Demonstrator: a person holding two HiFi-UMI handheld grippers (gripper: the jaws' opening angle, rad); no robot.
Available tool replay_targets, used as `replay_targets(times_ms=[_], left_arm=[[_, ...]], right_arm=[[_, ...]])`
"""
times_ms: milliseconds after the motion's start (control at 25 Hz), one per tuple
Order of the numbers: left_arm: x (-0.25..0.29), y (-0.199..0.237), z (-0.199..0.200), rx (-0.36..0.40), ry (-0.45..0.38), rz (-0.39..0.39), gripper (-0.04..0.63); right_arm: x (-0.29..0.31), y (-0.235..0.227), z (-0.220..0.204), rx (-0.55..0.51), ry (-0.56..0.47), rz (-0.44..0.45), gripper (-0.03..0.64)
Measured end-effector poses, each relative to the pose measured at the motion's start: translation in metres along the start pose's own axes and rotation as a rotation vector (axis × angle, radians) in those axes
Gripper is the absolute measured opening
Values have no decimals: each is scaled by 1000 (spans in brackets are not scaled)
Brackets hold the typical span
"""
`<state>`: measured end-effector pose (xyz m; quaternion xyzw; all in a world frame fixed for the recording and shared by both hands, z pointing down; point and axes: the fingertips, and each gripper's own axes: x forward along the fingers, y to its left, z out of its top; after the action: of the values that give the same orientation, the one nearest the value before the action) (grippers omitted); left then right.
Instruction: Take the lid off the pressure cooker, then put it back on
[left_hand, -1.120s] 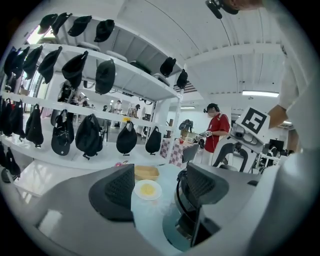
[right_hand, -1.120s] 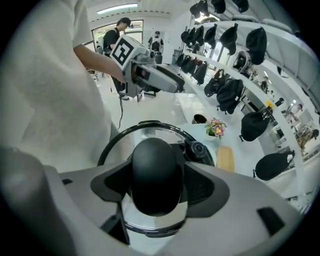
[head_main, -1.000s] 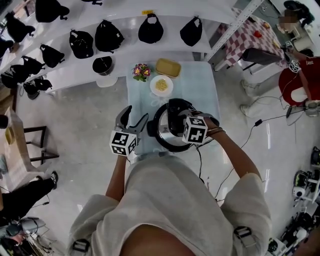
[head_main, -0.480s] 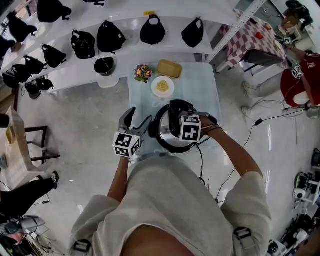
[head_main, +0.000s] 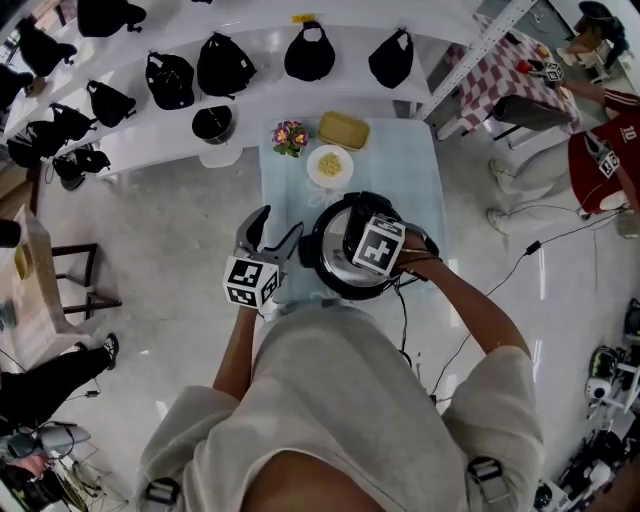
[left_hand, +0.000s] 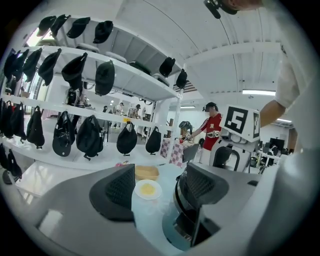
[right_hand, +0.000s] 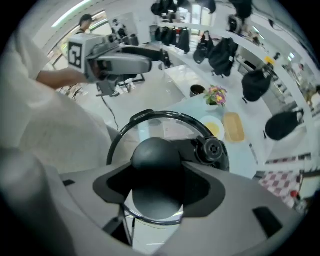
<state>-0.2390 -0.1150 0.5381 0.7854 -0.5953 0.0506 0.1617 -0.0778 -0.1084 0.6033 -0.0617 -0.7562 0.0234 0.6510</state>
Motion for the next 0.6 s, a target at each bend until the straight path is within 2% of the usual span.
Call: replay_targets(times_ms=[80,160,600], left_arm=[[0,0,1,-1,-3,-1,310],[1,-2,0,-2,0,-4,310],[6,-17,1,20,6,-40,309]], right_arm=[[-1,-4,0,122,-5,-17,274],[0,-6,0,186,-5,-28,273],[-2,-2,0,128,-18,-35,272]])
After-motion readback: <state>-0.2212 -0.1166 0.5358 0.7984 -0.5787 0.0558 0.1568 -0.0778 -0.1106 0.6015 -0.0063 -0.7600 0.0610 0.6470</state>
